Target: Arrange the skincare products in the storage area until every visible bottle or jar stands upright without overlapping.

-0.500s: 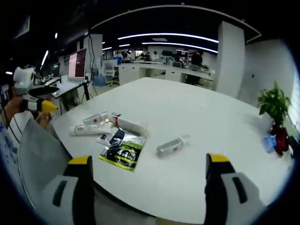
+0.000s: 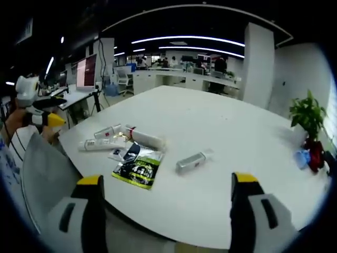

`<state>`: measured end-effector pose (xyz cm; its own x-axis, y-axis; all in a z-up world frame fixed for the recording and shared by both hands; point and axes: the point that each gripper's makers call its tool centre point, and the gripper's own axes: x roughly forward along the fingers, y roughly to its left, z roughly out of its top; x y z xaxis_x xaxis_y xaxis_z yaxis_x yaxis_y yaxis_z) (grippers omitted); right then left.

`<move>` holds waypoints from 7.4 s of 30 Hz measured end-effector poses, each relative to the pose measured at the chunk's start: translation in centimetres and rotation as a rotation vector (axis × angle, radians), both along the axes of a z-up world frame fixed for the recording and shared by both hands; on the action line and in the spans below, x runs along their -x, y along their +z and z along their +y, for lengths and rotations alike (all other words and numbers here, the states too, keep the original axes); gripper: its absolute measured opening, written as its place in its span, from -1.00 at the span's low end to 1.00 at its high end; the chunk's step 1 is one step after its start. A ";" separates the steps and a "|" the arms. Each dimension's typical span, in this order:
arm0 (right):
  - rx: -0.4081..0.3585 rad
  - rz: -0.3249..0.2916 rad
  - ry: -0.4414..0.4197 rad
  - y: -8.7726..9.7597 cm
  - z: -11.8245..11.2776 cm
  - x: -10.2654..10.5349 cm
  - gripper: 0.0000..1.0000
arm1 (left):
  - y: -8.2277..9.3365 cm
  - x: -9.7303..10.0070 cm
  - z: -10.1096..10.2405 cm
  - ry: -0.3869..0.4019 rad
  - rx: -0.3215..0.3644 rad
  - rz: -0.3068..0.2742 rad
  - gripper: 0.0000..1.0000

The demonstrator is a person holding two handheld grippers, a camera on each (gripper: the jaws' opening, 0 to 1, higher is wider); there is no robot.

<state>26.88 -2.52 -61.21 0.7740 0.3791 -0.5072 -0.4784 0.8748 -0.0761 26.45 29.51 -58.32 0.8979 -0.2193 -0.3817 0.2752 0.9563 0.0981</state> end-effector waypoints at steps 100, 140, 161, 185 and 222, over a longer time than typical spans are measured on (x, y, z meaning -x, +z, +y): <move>0.315 0.041 0.481 -0.6 5.4 -7.0 0.95 | -1.6 -0.9 -0.6 -0.040 0.025 0.034 0.94; 0.403 0.179 0.739 -4.8 12.0 -12.5 0.33 | -2.3 -0.5 0.5 -0.008 0.034 0.053 0.94; 0.466 0.274 0.845 -7.9 15.3 -14.5 -0.01 | -2.4 -0.4 1.0 0.011 0.032 0.064 0.94; 0.593 0.364 0.919 -11.4 17.7 -16.9 -0.21 | -2.8 -0.3 1.4 0.018 0.039 0.084 0.92; 0.755 0.502 1.015 -14.6 18.8 -17.4 -0.41 | -2.9 -0.1 1.6 0.036 0.036 0.104 0.93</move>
<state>44.27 16.28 -75.79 -0.0045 0.1734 -0.9848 -0.9986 -0.0526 -0.0047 26.58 31.16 -61.22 0.8613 -0.2028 -0.4658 0.2474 0.9682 0.0360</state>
